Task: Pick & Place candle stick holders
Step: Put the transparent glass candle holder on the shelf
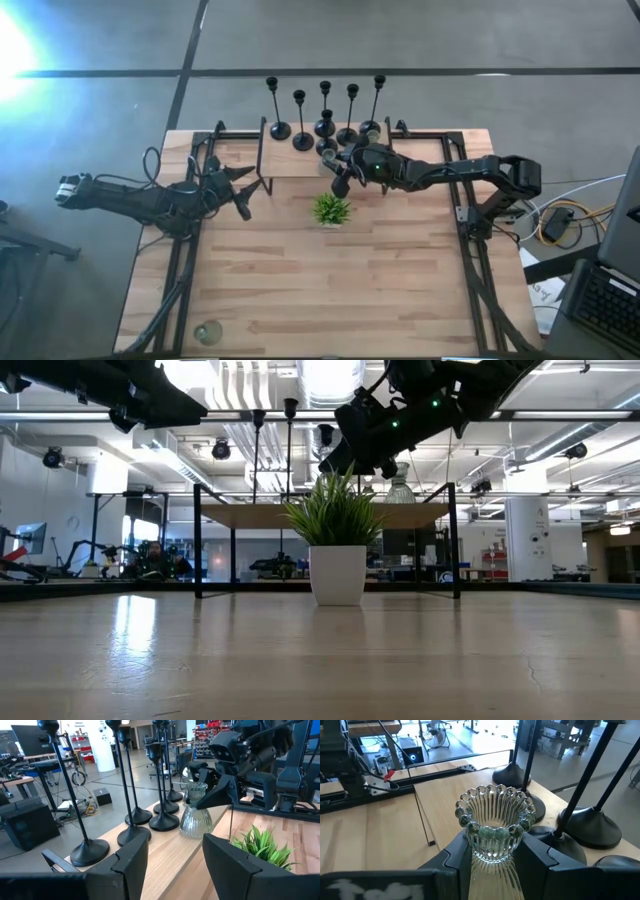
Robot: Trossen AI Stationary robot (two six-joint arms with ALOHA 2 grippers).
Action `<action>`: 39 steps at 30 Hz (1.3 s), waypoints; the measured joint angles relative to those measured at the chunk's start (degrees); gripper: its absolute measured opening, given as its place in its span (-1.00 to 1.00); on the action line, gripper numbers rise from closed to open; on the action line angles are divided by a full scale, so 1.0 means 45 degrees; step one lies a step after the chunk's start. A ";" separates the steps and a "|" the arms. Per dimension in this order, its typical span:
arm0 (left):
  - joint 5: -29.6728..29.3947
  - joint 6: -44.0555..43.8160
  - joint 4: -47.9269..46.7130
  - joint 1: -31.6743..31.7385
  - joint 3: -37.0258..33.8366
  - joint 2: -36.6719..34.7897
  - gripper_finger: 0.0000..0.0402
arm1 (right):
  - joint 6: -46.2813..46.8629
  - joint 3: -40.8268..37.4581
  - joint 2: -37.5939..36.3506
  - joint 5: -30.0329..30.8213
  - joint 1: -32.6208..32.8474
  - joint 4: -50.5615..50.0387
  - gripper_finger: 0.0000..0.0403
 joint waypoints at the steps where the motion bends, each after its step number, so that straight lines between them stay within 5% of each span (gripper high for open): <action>1: 0.0004 0.0000 0.0000 -0.0003 0.0000 0.0000 -0.04 | 0.0001 0.0000 0.0000 -0.0007 0.0000 0.0009 -0.46; 39: 0.0004 0.0000 -0.0010 -0.0002 0.0000 0.0002 -0.04 | -0.0154 0.0010 0.0164 -0.0242 0.0010 0.0180 -0.44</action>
